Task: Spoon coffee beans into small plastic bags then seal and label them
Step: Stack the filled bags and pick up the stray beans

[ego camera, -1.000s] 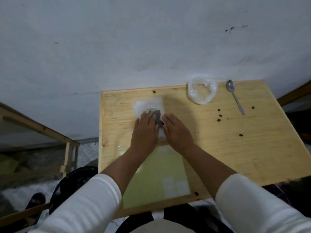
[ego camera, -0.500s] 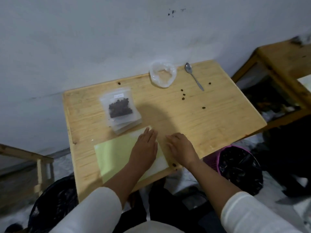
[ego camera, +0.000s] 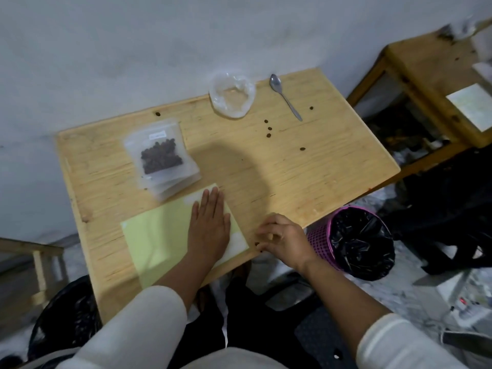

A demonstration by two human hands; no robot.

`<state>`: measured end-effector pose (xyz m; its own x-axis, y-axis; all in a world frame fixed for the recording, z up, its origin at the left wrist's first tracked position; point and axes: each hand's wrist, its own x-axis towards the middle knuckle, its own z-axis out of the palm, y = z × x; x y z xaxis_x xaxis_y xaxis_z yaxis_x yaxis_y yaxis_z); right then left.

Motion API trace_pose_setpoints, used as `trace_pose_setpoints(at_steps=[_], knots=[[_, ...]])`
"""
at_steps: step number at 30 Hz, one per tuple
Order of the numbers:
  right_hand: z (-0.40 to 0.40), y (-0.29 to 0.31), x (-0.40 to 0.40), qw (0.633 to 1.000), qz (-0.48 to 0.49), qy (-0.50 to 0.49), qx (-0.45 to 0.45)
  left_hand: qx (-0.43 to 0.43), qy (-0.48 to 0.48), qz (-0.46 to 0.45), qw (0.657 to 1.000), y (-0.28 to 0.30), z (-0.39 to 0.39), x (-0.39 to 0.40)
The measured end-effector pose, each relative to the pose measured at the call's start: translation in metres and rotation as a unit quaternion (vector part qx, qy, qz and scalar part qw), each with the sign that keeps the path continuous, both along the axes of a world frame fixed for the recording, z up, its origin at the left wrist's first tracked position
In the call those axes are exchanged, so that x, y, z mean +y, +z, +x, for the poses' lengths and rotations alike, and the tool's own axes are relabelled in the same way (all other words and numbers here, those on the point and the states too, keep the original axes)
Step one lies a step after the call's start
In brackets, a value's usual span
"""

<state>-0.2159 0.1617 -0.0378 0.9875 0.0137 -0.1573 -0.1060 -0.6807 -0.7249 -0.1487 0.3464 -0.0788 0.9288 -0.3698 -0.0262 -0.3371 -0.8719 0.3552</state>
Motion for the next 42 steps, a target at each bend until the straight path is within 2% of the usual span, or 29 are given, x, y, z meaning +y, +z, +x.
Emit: trace_pose_setpoints(at_steps=[3,8,23,33,42], knots=[[0.001,-0.004,0.002,0.999,-0.022,0.010,-0.036,-0.003,-0.001,0.001,1.000,-0.001,0.000,-0.002],[0.009,-0.006,0.008,0.997,-0.061,0.009,-0.039,0.011,0.002,0.002,1.000,0.000,-0.001,0.000],[0.017,-0.004,0.019,0.995,-0.067,0.053,-0.052,-0.019,0.004,0.016,1.000,-0.005,-0.002,0.000],[0.025,-0.007,0.021,0.993,-0.097,0.022,-0.063,-0.016,0.002,0.012,1.000,-0.004,-0.001,0.001],[0.026,-0.012,0.023,0.981,-0.138,0.041,-0.128,-0.010,0.003,0.004,1.000,-0.003,-0.001,0.001]])
